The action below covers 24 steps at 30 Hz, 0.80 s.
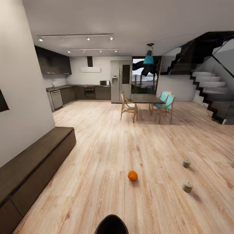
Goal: Place each of the two pumpkins and all three candles from the living room inside a cabinet in the living room (use any cabinet), then make sure every cabinet is closed, and position the cauldron so it is next to a table in the living room.
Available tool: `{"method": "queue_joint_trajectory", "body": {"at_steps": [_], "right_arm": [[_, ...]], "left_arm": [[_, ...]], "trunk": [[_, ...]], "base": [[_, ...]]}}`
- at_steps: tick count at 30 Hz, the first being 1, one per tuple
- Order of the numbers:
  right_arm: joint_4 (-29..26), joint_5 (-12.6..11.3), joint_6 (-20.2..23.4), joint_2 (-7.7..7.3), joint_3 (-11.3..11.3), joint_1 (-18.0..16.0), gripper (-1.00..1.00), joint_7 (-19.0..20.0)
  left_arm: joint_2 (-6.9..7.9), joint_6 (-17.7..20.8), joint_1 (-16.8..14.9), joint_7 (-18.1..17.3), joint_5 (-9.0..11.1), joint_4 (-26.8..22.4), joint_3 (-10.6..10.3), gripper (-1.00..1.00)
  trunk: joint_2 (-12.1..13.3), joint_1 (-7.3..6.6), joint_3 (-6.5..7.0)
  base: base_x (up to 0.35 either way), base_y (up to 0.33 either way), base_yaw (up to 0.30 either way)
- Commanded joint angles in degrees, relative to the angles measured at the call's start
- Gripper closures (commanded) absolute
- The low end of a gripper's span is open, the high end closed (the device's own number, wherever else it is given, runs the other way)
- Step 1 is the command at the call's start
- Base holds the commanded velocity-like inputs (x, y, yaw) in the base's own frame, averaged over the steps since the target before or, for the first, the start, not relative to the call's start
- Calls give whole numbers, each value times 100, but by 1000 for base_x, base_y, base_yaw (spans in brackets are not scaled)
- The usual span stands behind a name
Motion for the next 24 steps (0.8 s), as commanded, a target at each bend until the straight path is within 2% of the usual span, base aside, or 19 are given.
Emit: {"method": "queue_joint_trajectory", "body": {"at_steps": [1, 21, 24], "right_arm": [[-33, -18, -33, 21, -33, -6, -100, -9], [-30, -18, -25, 20, -35, -8, -100, -9], [-62, -23, -123, 90, -40, -8, -100, -9]], "left_arm": [[20, -9, -34, -33, -17, -33, 13, -100], [20, -9, -69, -46, -18, -54, 5, -100], [-1, -106, -71, -27, -28, -97, -14, -100]], "trunk": [[-3, 0, -3], [-3, 0, -3], [-3, 0, -3]], "base": [[0, 0, 0], [1, 0, 0], [98, 0, 0]]}}
